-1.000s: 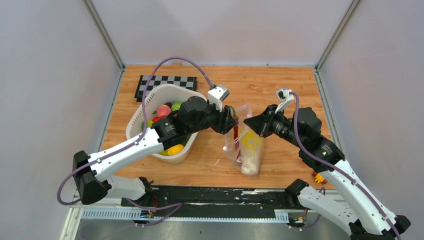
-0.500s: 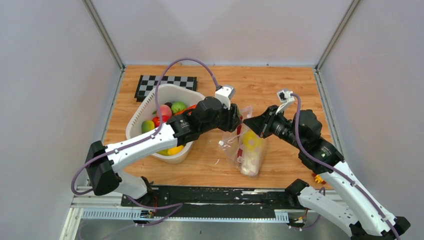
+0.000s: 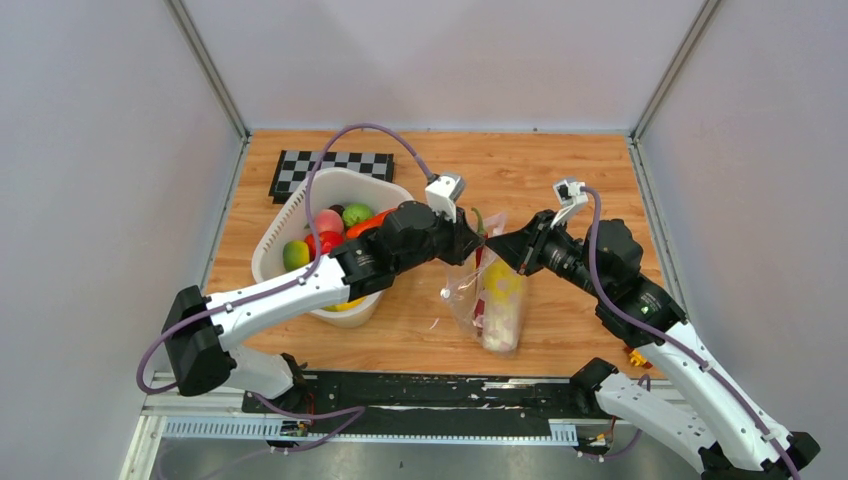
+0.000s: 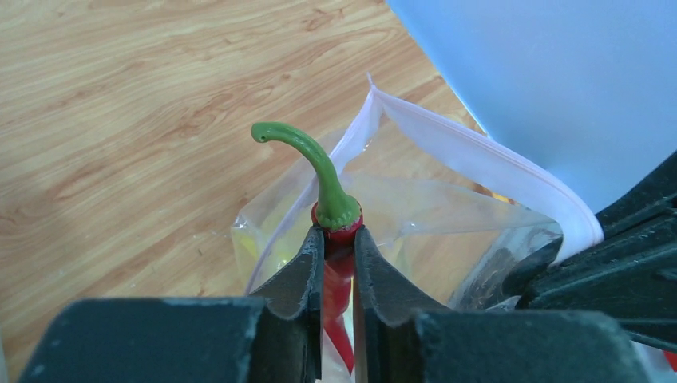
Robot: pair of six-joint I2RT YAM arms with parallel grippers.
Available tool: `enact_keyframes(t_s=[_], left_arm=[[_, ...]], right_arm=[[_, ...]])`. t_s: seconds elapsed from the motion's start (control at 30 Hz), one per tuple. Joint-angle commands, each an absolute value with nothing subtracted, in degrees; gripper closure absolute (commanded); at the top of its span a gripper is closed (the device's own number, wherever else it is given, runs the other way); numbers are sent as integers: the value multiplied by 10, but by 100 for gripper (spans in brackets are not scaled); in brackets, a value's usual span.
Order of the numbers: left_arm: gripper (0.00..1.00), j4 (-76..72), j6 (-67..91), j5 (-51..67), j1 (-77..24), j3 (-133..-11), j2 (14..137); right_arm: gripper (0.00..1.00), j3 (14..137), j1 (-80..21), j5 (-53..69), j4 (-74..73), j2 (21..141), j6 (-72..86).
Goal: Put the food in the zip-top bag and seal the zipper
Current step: Adjust the fake vegetable in the zipper food storage bag.
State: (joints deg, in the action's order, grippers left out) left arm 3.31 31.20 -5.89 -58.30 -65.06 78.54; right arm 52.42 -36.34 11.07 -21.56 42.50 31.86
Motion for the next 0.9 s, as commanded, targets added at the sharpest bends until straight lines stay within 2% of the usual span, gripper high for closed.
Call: enact_keyframes(t_s=[0.0,0.27,0.6,0.87], left_arm=[[87,-38,306,-30,-587,-638,765],[100,34,248,19,-587,-680,762],[100,45,172,177,-588,-654,735],[100,112,190,152,-586,-674,786]], right_arm=[[99,532,-365,112,-183,422,320],[99,537,-366,96,-197,414,314],[99,530,-365,87,-193,405,316],[99,516,-365,93,-160,375,318]])
